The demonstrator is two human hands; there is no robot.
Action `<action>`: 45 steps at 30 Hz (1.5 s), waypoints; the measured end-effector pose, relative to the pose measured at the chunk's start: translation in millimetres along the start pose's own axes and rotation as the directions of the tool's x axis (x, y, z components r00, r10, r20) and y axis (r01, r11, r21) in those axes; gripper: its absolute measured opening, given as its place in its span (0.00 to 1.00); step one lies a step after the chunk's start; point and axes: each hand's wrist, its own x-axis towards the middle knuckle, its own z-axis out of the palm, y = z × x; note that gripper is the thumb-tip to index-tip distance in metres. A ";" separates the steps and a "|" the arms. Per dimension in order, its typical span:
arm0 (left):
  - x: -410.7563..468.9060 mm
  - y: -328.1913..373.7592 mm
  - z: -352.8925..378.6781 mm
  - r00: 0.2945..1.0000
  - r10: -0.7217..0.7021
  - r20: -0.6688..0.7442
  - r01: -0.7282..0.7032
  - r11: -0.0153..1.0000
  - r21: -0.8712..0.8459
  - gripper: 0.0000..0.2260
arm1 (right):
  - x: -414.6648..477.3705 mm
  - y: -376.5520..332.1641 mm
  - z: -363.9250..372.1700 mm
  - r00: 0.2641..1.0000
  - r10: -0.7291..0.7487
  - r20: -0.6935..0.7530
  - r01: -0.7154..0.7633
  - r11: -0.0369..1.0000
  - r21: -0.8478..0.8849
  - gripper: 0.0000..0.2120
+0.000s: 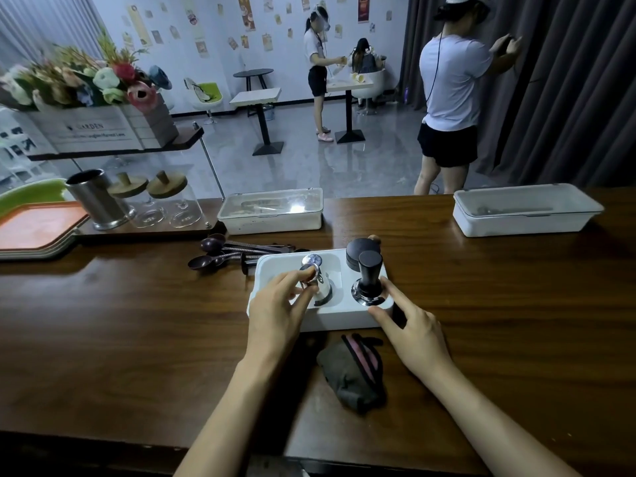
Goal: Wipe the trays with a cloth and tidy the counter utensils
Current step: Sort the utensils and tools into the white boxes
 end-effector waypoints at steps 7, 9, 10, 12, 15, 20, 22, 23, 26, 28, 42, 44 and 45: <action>4.5 -14.3 -5.4 1.000 0.020 0.022 -0.021 0.999 0.035 0.11 | 0.1 -2.1 0.2 0.999 0.033 0.015 -0.033 0.999 -0.003 0.32; 4.1 -21.1 -7.0 0.999 0.006 0.034 -0.008 0.999 0.047 0.12 | -0.4 -2.2 0.7 0.999 0.039 0.017 -0.039 0.999 0.007 0.32; 3.5 -23.6 -6.5 0.999 0.001 0.052 -0.003 0.999 0.039 0.12 | -0.4 -2.2 0.7 0.999 0.043 0.016 -0.043 0.999 0.008 0.33; 2.2 -25.1 -4.0 0.995 0.011 0.096 -0.012 1.000 0.009 0.12 | -0.2 -3.1 1.3 0.999 0.053 0.011 -0.053 0.999 -0.001 0.32; 2.0 -23.7 1.1 0.990 0.020 0.139 -0.021 1.000 0.004 0.12 | 0.0 -4.1 2.3 0.998 0.066 0.000 -0.065 0.998 -0.026 0.32; 12.1 -26.1 -3.2 0.971 -0.002 0.241 0.007 1.000 -0.020 0.10 | -2.2 -8.8 1.7 0.996 0.092 -0.018 -0.093 0.994 -0.052 0.31; 17.1 -27.3 -11.0 0.953 0.003 0.304 0.006 1.000 -0.031 0.10 | -2.5 -9.7 1.8 0.995 0.100 -0.010 -0.100 0.994 -0.049 0.30; 18.0 -28.7 -15.3 0.946 0.006 0.325 0.005 0.999 -0.033 0.10 | -2.6 -10.1 1.6 0.994 0.106 -0.009 -0.106 0.993 -0.047 0.29; 16.3 -36.4 -25.4 0.951 0.067 0.303 -0.061 0.998 -0.031 0.10 | -2.3 -10.9 1.3 0.993 0.114 -0.014 -0.114 0.993 -0.036 0.29; 18.1 -44.0 -28.6 0.972 0.105 0.211 -0.094 0.994 -0.063 0.10 | -2.3 -11.7 1.8 0.993 0.116 -0.020 -0.117 0.993 -0.036 0.28; 99.5 -139.4 -39.5 0.979 -0.027 0.202 -0.030 0.962 0.271 0.13 | -2.4 -14.1 2.5 0.992 0.120 -0.042 -0.121 0.992 -0.025 0.25; 101.7 -141.9 -36.8 0.978 -0.030 0.205 -0.032 0.955 0.294 0.12 | -2.6 -15.6 2.5 0.992 0.123 -0.043 -0.124 0.992 -0.016 0.25; 102.5 -142.7 -36.0 0.980 -0.033 0.197 -0.028 0.954 0.299 0.12 | -2.9 -15.8 2.8 0.991 0.126 -0.042 -0.126 0.992 -0.018 0.25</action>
